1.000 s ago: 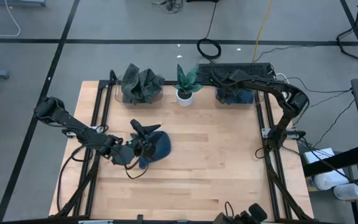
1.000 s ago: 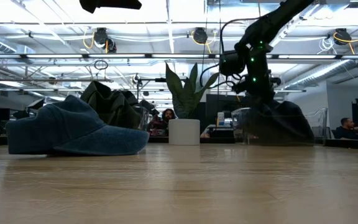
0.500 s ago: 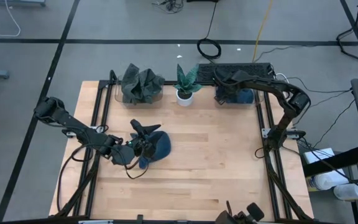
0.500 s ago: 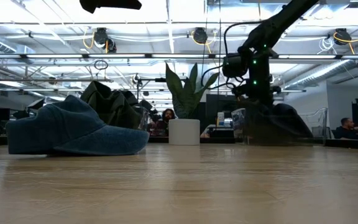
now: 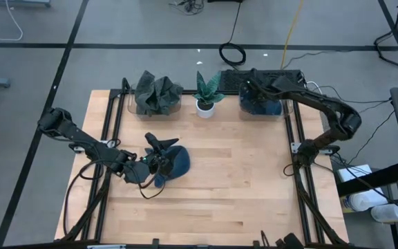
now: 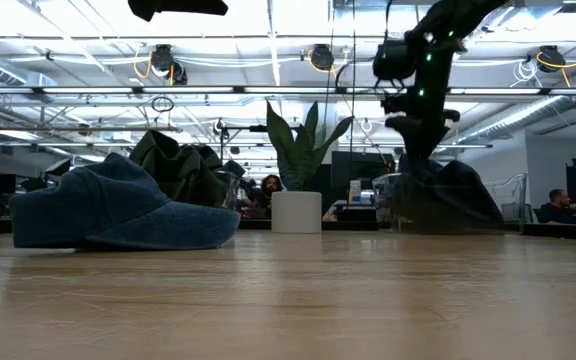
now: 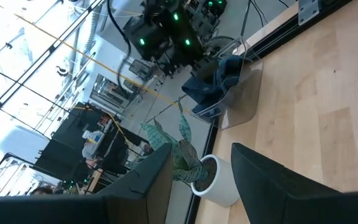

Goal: Pick & Place hat
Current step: Put the blue cap into the right transparent bin

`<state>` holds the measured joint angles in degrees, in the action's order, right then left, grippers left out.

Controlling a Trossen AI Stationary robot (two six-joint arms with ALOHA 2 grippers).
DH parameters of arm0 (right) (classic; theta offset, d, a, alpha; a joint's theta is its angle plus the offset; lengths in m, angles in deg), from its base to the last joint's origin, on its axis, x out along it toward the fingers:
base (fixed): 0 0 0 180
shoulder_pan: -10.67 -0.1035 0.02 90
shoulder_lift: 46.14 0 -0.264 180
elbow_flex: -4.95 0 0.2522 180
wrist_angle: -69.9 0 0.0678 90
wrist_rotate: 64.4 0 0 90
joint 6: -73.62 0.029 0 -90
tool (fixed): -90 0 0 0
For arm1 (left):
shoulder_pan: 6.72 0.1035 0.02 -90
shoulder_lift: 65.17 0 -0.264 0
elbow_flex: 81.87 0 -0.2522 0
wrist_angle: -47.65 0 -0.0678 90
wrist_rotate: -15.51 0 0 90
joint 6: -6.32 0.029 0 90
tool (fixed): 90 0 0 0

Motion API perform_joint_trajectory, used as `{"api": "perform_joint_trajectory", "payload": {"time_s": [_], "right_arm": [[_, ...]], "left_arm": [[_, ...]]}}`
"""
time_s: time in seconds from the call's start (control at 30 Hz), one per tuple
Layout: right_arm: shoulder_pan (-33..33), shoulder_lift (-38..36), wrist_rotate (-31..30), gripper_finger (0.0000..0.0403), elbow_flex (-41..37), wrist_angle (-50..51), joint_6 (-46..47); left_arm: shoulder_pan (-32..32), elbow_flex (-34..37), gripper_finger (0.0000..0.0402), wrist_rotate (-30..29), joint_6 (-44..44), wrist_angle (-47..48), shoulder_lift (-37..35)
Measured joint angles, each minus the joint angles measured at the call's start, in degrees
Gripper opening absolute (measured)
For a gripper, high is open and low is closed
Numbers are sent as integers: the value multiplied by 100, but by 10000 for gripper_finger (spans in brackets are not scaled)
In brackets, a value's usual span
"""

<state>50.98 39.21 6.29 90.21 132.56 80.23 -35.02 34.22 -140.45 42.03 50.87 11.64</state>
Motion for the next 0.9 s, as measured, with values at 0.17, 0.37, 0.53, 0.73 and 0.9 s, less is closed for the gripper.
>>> {"api": "perform_joint_trajectory", "payload": {"time_s": [0.17,0.37,0.53,0.73,0.9], "right_arm": [[-276,-468,16,251,0,57,16],[-743,-1034,99,291,0,-69,64],[-1152,-1466,542,307,0,-428,-26],[-1772,-1795,1071,307,0,-1029,-24],[-2499,-1990,1436,303,-332,-2254,-183]], "left_arm": [[0,0,168,0,1,-6,0],[0,0,172,-6,-239,-272,0],[-2,0,203,-8,-326,-438,0],[-2,0,259,-4,-431,-437,0],[-2,2,301,41,-829,-434,-67]]}}
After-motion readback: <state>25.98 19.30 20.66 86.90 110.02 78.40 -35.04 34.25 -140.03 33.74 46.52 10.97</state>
